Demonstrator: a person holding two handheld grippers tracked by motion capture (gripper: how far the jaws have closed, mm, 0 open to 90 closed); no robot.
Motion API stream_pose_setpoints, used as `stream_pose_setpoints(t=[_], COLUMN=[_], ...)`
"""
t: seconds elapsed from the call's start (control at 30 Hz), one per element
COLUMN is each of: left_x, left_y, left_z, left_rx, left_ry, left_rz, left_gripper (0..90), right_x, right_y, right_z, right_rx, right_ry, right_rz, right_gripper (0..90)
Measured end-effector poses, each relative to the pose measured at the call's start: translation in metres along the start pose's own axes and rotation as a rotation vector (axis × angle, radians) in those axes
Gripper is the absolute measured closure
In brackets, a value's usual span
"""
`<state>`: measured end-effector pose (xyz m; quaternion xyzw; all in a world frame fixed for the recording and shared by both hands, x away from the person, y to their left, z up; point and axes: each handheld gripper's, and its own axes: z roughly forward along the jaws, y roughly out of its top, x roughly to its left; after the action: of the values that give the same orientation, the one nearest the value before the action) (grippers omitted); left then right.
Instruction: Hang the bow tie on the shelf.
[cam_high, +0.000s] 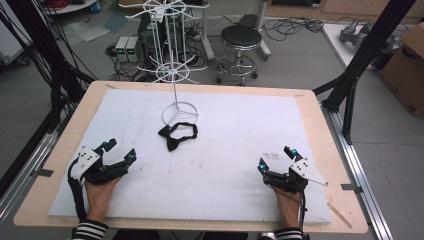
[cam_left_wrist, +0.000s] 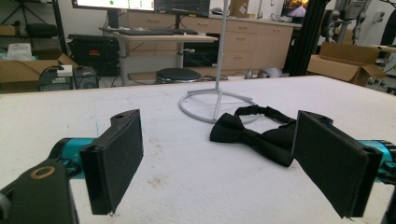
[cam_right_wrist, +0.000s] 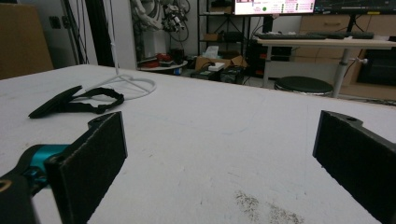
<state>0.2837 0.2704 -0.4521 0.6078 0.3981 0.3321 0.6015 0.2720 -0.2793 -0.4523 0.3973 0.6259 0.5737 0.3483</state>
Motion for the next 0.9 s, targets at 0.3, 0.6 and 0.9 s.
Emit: stream_pose_setpoints(t=[0.3,0.6,0.9], left_x=[0.002,0.005,0.002], left_y=[0.001,0.022,0.054], left_z=[0.001,0.007,0.025], left_rx=[0.018,0.070,0.144], left_ry=[-0.004,-0.049,-0.130], left_rz=[-0.022,0.033,0.106], left_gripper=[13.1,13.0,13.1], right_x=[0.000,0.000,0.000], right_y=[0.000,0.000,0.000], right_z=[0.000,-0.001,-0.001], right_rx=[-0.005,-0.005,-0.006], right_ry=[-0.002,-0.006,-0.005], right_rz=[-0.004,-0.001,0.001], right_gripper=[1.9,1.8,1.8])
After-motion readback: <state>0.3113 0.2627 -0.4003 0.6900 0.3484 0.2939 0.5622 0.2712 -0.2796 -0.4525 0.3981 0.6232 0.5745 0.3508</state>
